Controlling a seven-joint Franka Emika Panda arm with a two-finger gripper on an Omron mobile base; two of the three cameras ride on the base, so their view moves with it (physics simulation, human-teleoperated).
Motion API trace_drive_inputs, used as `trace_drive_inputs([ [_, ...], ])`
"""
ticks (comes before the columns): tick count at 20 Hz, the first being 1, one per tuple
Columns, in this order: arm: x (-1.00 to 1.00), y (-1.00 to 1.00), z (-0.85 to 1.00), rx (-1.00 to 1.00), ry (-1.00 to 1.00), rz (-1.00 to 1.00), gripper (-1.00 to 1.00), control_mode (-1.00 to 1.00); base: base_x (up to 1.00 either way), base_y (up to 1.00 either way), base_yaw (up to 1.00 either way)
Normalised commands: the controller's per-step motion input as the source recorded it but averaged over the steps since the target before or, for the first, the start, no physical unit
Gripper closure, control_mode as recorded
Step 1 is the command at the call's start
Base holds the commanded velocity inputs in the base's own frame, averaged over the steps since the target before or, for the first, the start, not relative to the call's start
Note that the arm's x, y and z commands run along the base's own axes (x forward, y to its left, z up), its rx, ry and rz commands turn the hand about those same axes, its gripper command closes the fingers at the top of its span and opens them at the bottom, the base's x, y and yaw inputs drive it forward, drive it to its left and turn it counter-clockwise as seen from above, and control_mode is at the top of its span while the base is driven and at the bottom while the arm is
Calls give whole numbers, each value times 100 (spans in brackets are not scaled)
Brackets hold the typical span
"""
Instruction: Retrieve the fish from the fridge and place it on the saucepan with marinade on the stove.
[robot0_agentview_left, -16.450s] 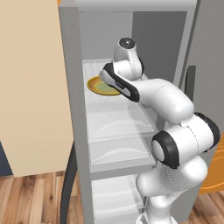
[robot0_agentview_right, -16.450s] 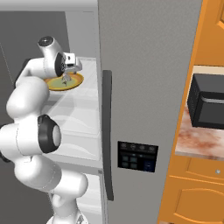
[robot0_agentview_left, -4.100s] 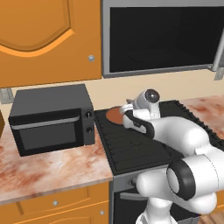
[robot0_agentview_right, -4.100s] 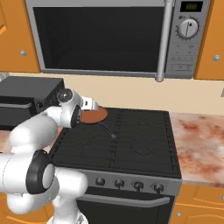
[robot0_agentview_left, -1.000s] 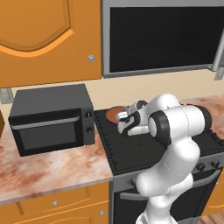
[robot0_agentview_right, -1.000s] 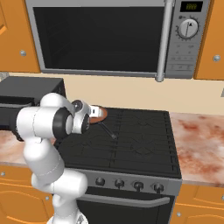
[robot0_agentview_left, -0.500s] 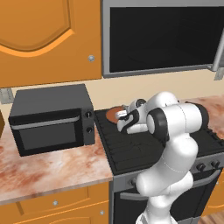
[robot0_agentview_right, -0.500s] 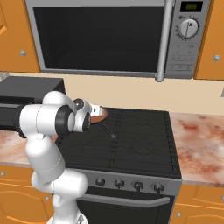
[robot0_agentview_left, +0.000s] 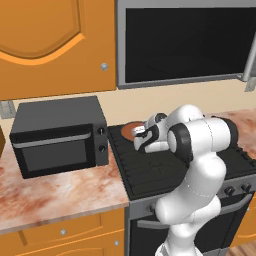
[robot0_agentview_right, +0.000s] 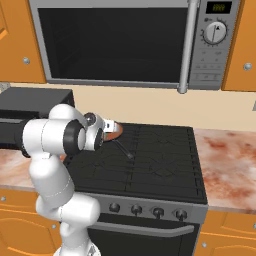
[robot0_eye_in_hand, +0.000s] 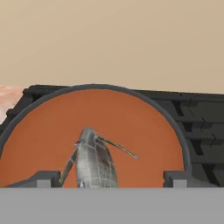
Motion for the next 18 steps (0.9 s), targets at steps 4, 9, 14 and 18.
trace_drive_inputs([
  [4,-3,4,26,0,-4,0,-100,-100,0,0,0],
  [9,-45,20,92,0,-16,0,-100,-100,0,0,0],
  [14,-100,4,82,-2,-23,0,-100,-100,0,0,0],
  [18,-100,0,100,0,-15,0,-100,-100,0,0,0],
])
